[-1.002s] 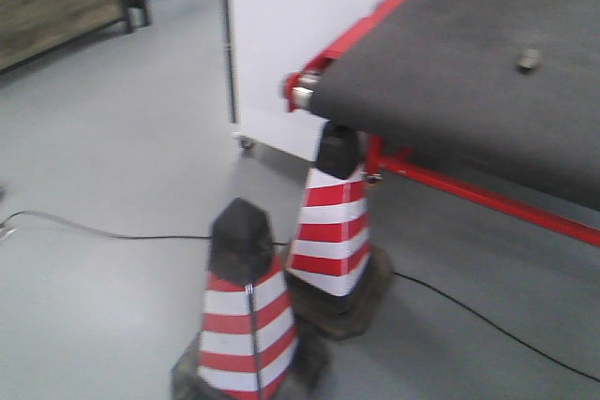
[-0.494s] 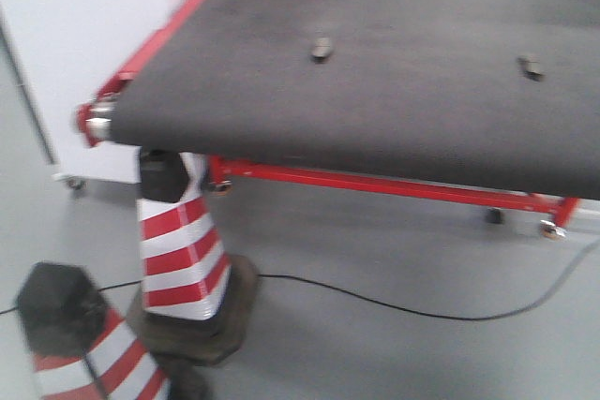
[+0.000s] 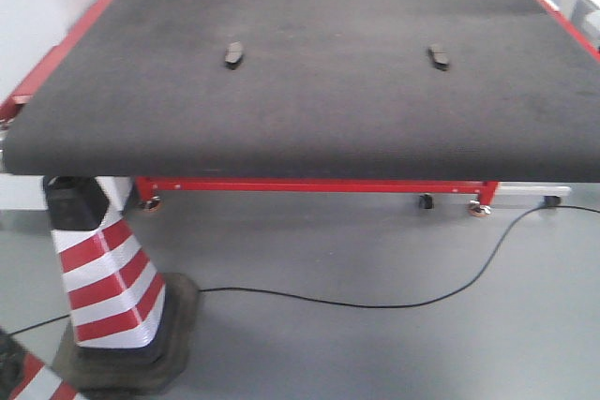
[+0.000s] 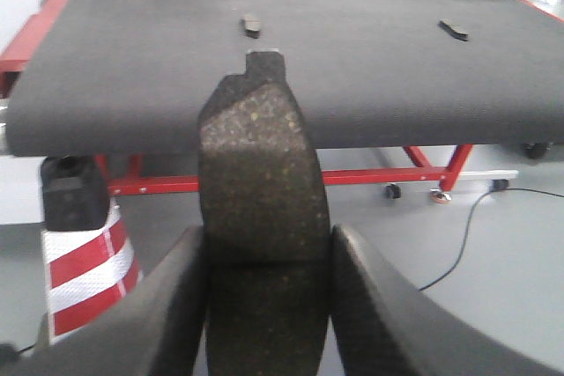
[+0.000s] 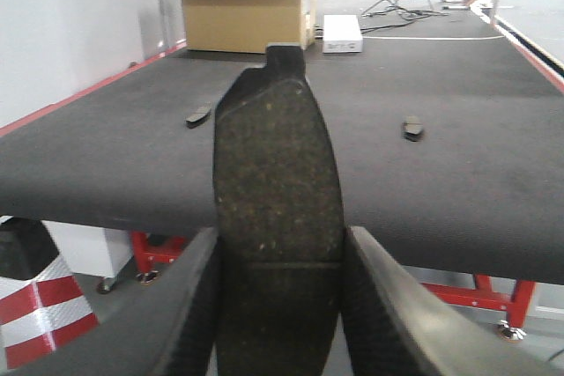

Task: Move and align brake pads A on conveyor
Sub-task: 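Turn toward the conveyor belt and approach it, holding both pads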

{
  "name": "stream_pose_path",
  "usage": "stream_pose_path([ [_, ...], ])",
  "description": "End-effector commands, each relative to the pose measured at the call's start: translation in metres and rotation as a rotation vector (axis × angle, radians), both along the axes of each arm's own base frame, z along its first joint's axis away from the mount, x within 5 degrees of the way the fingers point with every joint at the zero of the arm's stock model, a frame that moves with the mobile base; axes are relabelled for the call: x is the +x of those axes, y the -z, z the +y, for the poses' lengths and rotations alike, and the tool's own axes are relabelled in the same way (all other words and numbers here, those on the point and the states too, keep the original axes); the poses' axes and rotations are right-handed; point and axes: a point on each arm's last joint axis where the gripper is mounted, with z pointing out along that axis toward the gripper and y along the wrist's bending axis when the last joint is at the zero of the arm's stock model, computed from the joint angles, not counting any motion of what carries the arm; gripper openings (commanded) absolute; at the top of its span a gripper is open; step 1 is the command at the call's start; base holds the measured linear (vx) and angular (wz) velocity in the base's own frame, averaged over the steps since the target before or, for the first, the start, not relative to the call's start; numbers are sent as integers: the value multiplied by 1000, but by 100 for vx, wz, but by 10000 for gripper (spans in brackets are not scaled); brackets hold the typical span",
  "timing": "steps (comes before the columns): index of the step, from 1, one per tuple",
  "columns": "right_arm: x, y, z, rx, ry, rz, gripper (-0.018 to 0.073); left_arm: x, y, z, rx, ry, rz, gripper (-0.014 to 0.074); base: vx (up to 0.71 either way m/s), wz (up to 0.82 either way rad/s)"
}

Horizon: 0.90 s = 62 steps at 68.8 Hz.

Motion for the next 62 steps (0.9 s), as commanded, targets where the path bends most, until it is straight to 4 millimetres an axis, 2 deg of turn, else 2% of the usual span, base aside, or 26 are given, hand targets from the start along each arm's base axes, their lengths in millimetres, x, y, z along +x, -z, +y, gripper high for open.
stream_pose_path([
  [1,-1,-19,1,8,-13,-120,-4,0,-17,-2,-23,23,-110,-6,8,-27],
  [33,-1,-19,1,8,-13,-120,-4,0,-17,-2,-23,23,-110,-6,14,-16],
  [62,-1,-19,1,8,-13,-120,-4,0,-17,-2,-23,23,-110,-6,28,2],
])
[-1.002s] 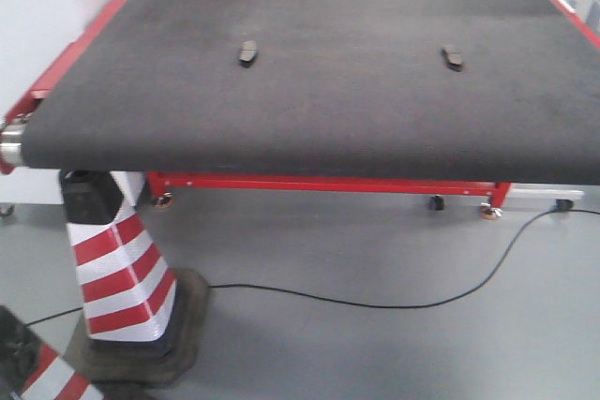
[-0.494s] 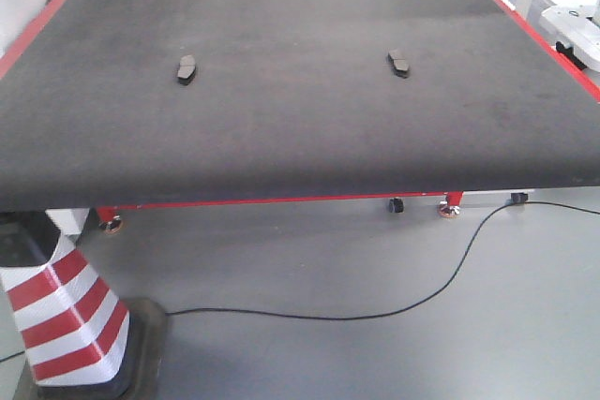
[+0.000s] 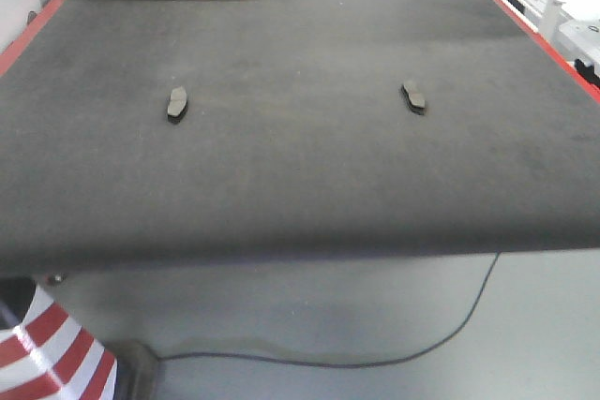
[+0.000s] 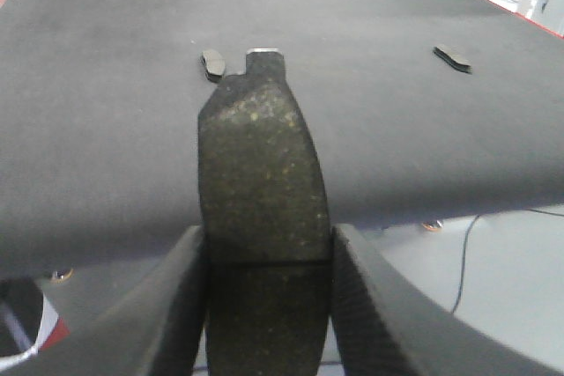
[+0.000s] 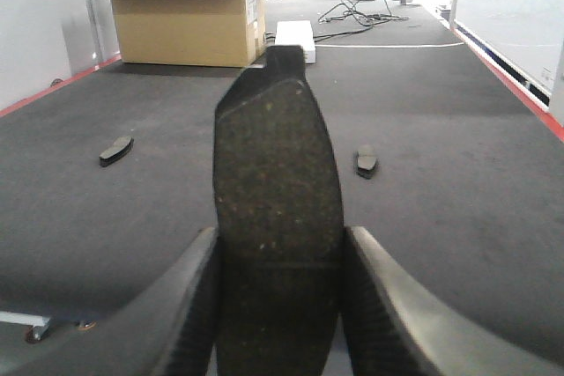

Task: Move and align brake pads A on conveyor
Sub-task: 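Turn toward the conveyor belt and approach it, holding both pads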

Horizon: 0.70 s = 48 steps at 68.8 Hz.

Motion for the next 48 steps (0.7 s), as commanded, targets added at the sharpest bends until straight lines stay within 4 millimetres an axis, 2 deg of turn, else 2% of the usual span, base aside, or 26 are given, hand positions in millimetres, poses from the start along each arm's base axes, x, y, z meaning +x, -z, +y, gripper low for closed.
stream_pose_path([
  [1,-1,-19,1,8,-13,-120,-4,0,-17,-2,-23,23,-110,-6,35,4],
  [48,-1,-19,1,8,-13,-120,-4,0,-17,-2,-23,23,-110,-6,34,-4],
])
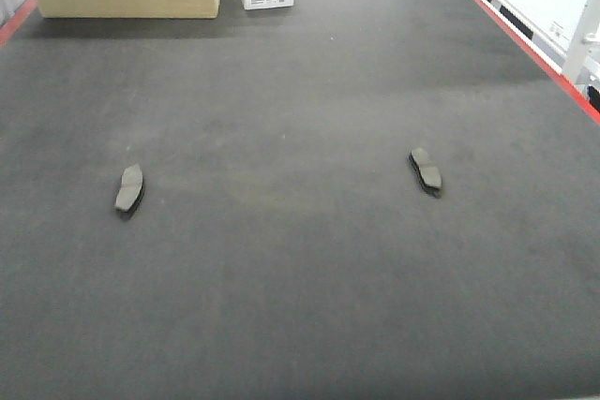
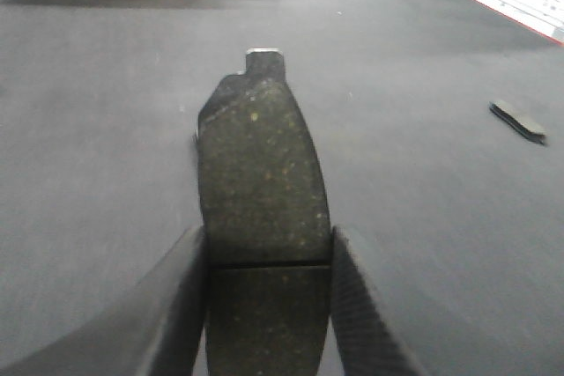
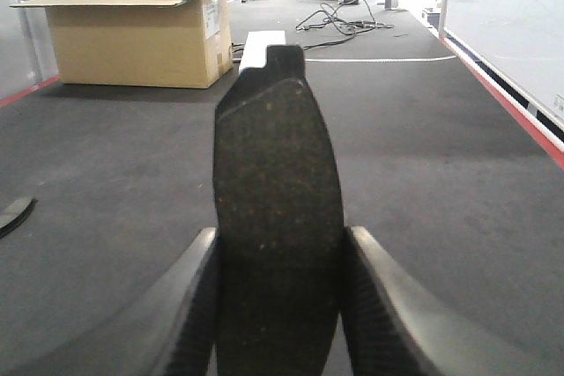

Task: Move and align brake pads A on conveyor
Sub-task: 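Turn toward the conveyor belt and approach it, holding both pads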

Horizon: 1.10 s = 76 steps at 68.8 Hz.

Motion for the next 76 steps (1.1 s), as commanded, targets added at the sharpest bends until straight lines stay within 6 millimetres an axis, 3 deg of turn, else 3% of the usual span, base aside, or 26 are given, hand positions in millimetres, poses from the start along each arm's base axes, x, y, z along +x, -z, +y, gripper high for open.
stream_pose_path([
  [1,-1,-19,1,8,-13,-120,-4,0,-17,-2,-23,23,-110,-6,31,-2],
  [35,-1,-19,1,8,-13,-120,-4,0,-17,-2,-23,23,-110,-6,24,12],
  [76,-1,-19,1,8,-13,-120,-4,0,-17,-2,-23,23,-111,-6,4,2],
])
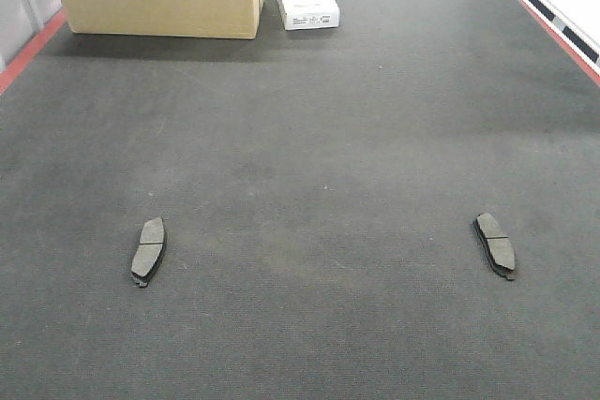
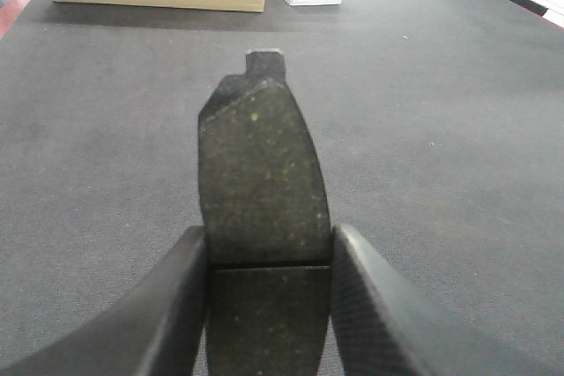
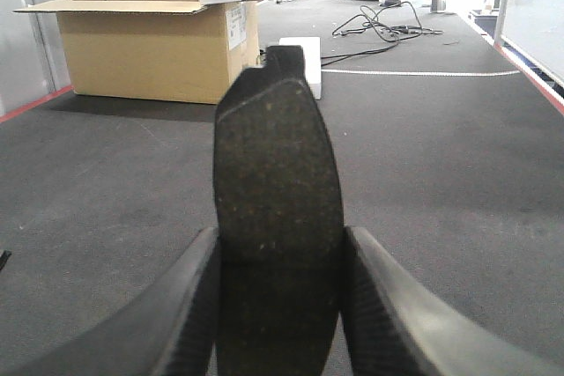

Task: Move and align brake pads A on conveyor
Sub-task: 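Turn toward the conveyor belt and approach it, holding both pads, then lower the left gripper and set its brake pad beside the belt pad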

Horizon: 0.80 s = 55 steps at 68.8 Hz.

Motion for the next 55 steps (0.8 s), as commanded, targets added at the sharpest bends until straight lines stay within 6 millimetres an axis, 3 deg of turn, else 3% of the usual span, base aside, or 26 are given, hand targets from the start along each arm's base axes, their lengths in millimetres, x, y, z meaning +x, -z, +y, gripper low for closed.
stream_pose_path([
  [1,-1,-19,1,8,-13,-120,-4,0,-17,-2,-23,23,-111,-6,0,2],
  [55,-1,-19,1,8,-13,-120,-4,1,-17,-2,-21,20,-116,-6,0,0],
])
